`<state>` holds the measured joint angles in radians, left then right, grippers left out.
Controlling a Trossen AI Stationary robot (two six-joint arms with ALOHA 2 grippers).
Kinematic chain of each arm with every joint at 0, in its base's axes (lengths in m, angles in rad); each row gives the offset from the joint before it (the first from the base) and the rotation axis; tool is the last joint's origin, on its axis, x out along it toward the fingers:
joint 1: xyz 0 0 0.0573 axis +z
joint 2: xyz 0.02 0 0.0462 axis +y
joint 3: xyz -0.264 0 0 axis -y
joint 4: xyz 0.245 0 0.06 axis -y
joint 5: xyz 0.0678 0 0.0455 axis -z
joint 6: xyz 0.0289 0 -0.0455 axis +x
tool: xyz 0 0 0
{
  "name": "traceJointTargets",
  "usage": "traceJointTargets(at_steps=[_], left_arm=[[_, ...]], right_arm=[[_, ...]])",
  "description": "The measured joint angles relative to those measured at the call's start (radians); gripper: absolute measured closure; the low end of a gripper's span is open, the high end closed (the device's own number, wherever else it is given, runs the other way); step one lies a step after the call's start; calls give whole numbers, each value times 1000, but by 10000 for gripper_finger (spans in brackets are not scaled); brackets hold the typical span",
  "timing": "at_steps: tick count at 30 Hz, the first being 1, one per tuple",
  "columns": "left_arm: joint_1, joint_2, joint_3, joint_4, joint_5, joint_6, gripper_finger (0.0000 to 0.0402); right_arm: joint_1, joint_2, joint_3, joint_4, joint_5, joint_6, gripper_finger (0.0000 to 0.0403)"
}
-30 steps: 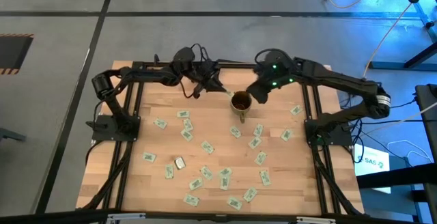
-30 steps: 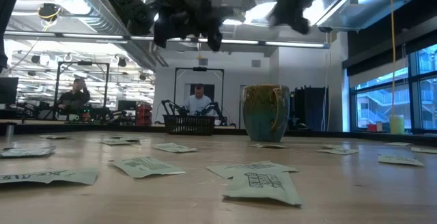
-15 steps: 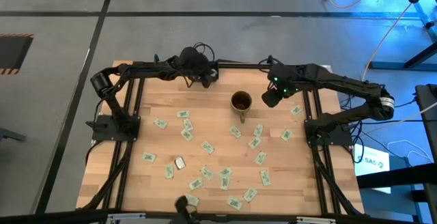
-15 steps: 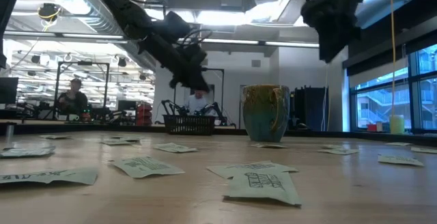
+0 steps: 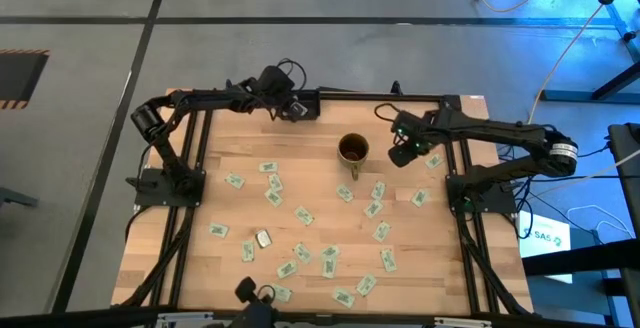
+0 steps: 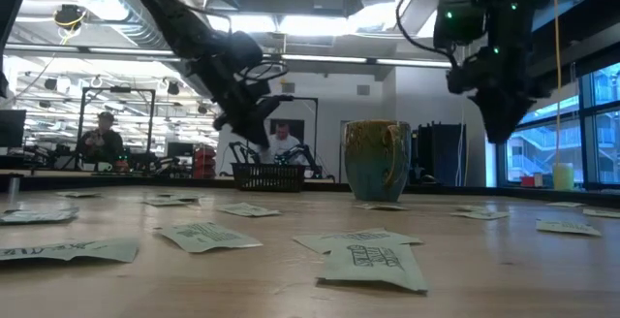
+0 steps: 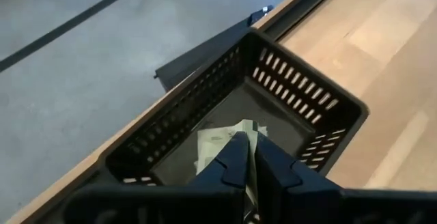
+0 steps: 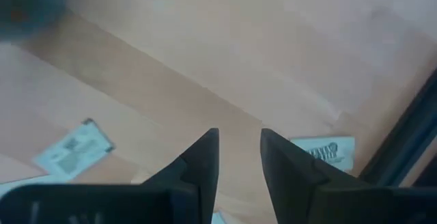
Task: Pick and place Stevia / Truvia into bins
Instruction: Put the stevia packet into the black container
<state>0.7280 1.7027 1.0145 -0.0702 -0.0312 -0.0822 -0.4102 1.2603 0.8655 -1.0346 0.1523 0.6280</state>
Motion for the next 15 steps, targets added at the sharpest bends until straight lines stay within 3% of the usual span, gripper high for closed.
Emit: traceJointTargets(at_steps=[15], left_arm=[[0,0,0,-17,-1,9,375]], right_arm=[[0,0,-42,7,-1,22,291]])
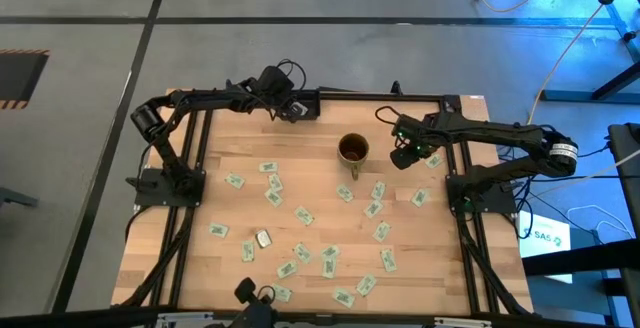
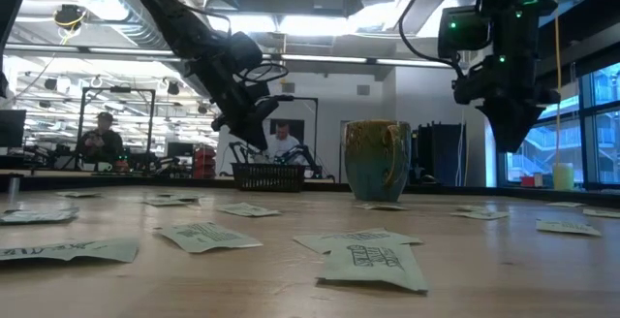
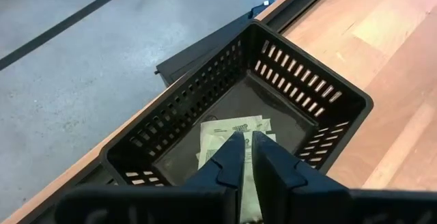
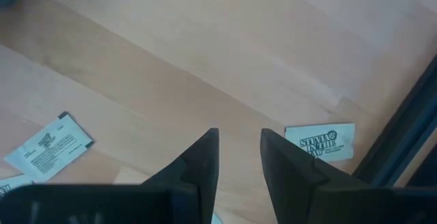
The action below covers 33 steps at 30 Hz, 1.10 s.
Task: Pick and place Stevia / Truvia into bins
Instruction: Put the stevia packet into the black container
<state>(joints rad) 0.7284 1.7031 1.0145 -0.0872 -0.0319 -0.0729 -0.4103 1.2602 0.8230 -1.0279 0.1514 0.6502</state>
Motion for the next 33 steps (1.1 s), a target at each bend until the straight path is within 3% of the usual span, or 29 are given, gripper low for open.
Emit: traceJointTargets(at_steps=[9,15,21,30,33], left_arm=[[0,0,0,0,6,-24,354],[8,-4,0,17,181,-57,353],[5,-7,0,38,281,-99,359],[3,-7,0,40,296,-100,355],[3,-7,0,40,296,-100,356]], right_arm=[[0,0,0,-1,-4,-4,291],[1,0,0,-55,-94,-19,291],[-7,0,-1,-201,-76,162,291],[-15,0,-151,2,-74,193,291],[-37,0,-211,73,-29,222,295]])
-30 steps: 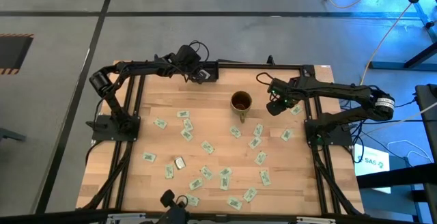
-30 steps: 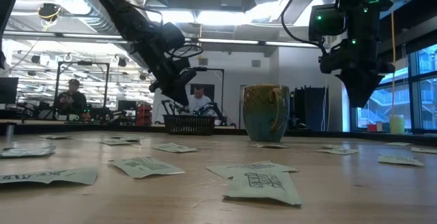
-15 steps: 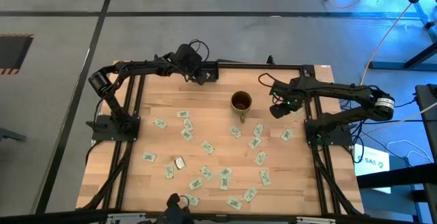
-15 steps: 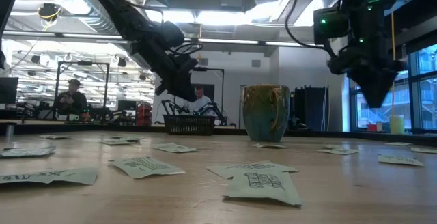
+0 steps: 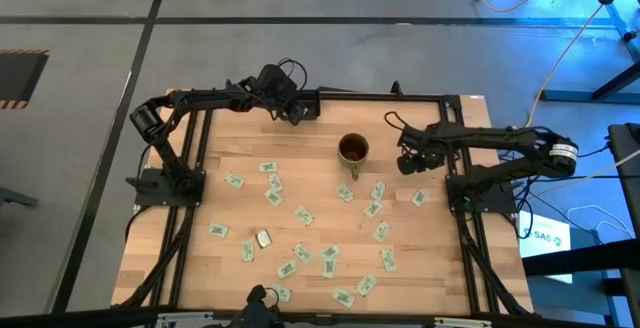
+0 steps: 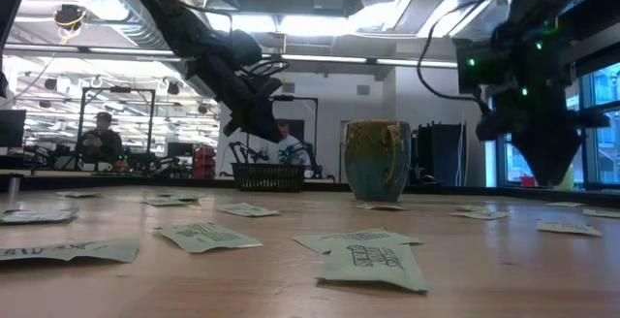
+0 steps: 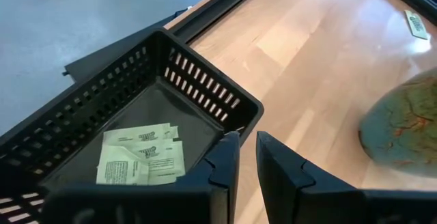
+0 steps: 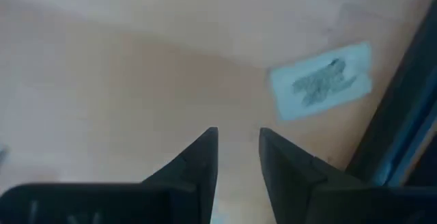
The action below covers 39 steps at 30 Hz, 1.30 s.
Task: Pick and place Stevia / Truvia into bins
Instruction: Put the stevia packet into the black container
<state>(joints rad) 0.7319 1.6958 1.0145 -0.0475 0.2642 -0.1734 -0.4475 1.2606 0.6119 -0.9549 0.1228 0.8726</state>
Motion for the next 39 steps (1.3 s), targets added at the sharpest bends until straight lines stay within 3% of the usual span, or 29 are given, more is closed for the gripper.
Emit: traceJointTargets(at_steps=[3,12,28,34,39], left_arm=[[0,0,0,0,0,0,358],[0,-1,0,0,0,1,355],[0,-1,0,-1,0,3,355],[0,-1,0,-2,0,3,359],[0,-1,0,-2,0,3,357]], right_arm=[[-31,0,-48,17,66,23,305],[-118,-5,-147,141,62,4,337],[-138,-3,-154,152,46,-43,353],[-139,-3,-154,159,43,-47,393],[-139,-2,-154,159,38,-68,399]])
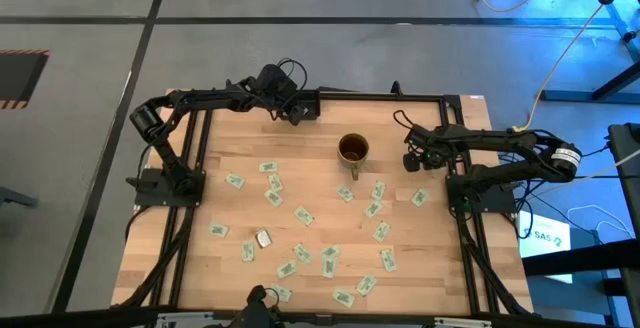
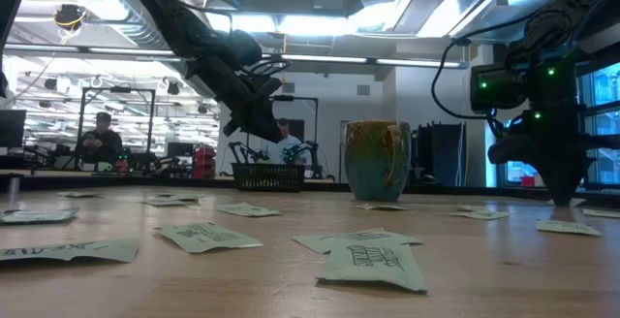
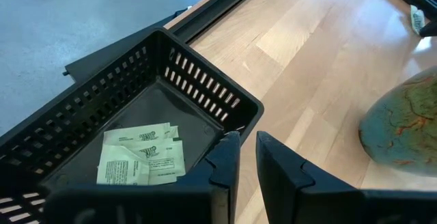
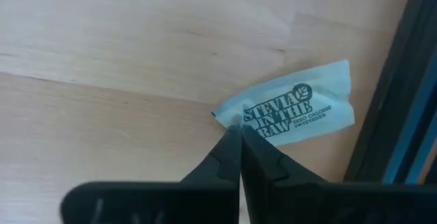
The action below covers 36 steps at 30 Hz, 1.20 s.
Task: Pick and place Stevia / Truvia into bins
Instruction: Put the stevia packet into the black container
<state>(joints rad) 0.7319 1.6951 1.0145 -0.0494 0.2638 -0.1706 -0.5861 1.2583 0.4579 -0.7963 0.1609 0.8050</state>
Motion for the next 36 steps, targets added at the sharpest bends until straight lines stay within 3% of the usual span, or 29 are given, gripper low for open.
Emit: traceJointTargets(at_steps=[12,16,19,23,27,30,36], left_arm=[[0,0,0,0,28,0,357],[0,0,0,4,79,0,357],[-4,0,0,36,171,41,356],[-35,0,0,140,338,10,346],[-93,0,0,295,487,-61,330],[-151,0,0,418,576,-73,318],[-245,0,0,730,687,-196,292]], right_arm=[[20,-65,171,8,-113,-110,402],[21,-107,280,3,-128,-165,402],[21,-138,383,6,-196,-225,403],[21,-161,515,65,-352,-321,403],[21,-165,597,228,-628,-419,403],[23,-165,607,426,-836,-405,403],[70,-142,607,659,-999,-321,403]])
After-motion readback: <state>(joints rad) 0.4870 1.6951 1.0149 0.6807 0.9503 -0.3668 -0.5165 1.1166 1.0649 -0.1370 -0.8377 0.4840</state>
